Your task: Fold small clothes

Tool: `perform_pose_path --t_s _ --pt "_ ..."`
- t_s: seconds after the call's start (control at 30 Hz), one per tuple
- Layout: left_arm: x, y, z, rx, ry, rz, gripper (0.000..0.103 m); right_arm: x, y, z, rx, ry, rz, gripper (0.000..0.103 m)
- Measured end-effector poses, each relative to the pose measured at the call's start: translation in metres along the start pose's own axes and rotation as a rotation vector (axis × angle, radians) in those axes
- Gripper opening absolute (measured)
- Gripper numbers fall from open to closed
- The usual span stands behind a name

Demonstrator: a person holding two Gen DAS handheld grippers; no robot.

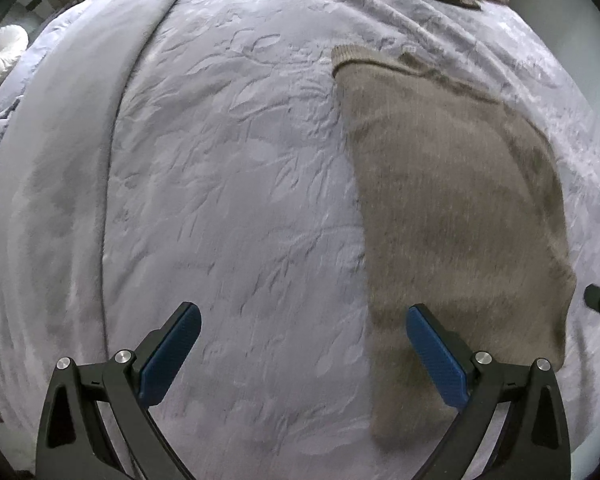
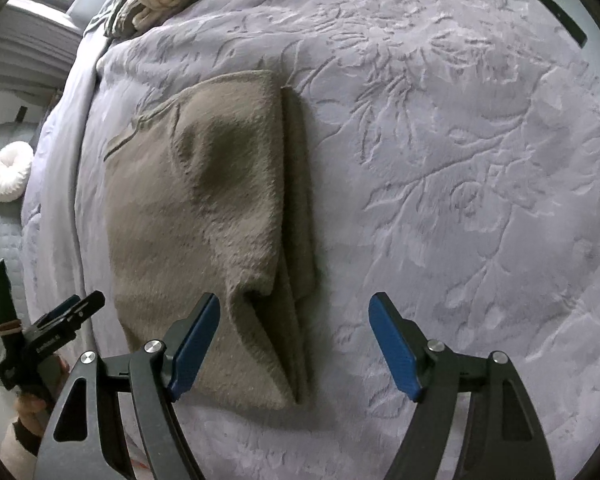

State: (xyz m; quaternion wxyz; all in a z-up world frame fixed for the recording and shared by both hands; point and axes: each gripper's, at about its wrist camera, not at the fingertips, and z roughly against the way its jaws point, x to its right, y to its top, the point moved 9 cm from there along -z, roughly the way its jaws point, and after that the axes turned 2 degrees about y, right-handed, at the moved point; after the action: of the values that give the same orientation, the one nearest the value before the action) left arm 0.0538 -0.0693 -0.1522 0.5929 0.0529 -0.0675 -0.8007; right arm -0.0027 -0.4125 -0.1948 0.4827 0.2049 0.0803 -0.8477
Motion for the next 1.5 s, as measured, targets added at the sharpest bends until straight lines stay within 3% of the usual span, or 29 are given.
perform_pose_path --t_s 0.2,0.4,0.5,0.63,0.83,0.9,0.97,1.1,1.17,1.2,1.23,1.3,1.33,1.4,1.5 --pt "0.007 0.021 -0.016 -0.035 -0.091 -0.006 0.103 -0.003 0.016 -0.009 0.000 0.157 -0.038 0.080" --pt "0.027 0.047 -0.029 -0.053 -0.268 0.011 0.103 -0.008 0.042 -0.027 -0.009 0.295 -0.057 0.080" --pt "0.037 0.056 -0.047 -0.096 -0.355 0.036 0.103 -0.005 0.046 -0.042 -0.038 0.324 -0.085 0.080" --pt "0.050 0.050 -0.057 -0.112 -0.415 0.059 0.103 -0.019 0.048 -0.055 -0.073 0.376 -0.077 0.080" --pt "0.084 0.056 -0.049 -0.092 -0.468 -0.004 0.103 -0.054 0.052 -0.058 -0.092 0.543 -0.018 0.082" --pt "0.090 0.058 -0.053 -0.087 -0.430 -0.035 0.103 -0.049 0.051 -0.063 -0.102 0.542 -0.011 0.082" --pt "0.094 0.057 -0.060 -0.090 -0.439 -0.043 0.103 -0.040 0.049 -0.072 -0.114 0.521 -0.020 0.081" --pt "0.096 0.058 -0.065 -0.099 -0.456 -0.041 0.103 -0.039 0.053 -0.081 -0.100 0.557 -0.088 0.080" --pt "0.099 0.059 -0.065 -0.102 -0.452 -0.052 0.103 -0.045 0.051 -0.085 -0.120 0.562 -0.105 0.060" --pt "0.104 0.062 -0.066 -0.098 -0.451 -0.055 0.099 -0.047 0.047 -0.089 -0.136 0.528 -0.093 0.044" --pt "0.105 0.063 -0.062 -0.085 -0.446 -0.064 0.097 -0.048 0.043 -0.090 -0.139 0.510 -0.084 0.041" --pt "0.109 0.067 -0.059 -0.070 -0.441 -0.069 0.080 -0.052 0.043 -0.081 -0.120 0.549 -0.105 0.033" --pt "0.107 0.066 -0.054 -0.058 -0.448 -0.067 0.076 -0.054 0.041 -0.076 -0.115 0.582 -0.117 0.032" --pt "0.103 0.067 -0.046 -0.048 -0.465 -0.059 0.058 -0.063 0.037 -0.065 -0.108 0.634 -0.126 0.032" --pt "0.097 0.067 -0.031 -0.042 -0.515 -0.053 0.049 -0.080 0.028 -0.052 -0.107 0.692 -0.141 0.032"
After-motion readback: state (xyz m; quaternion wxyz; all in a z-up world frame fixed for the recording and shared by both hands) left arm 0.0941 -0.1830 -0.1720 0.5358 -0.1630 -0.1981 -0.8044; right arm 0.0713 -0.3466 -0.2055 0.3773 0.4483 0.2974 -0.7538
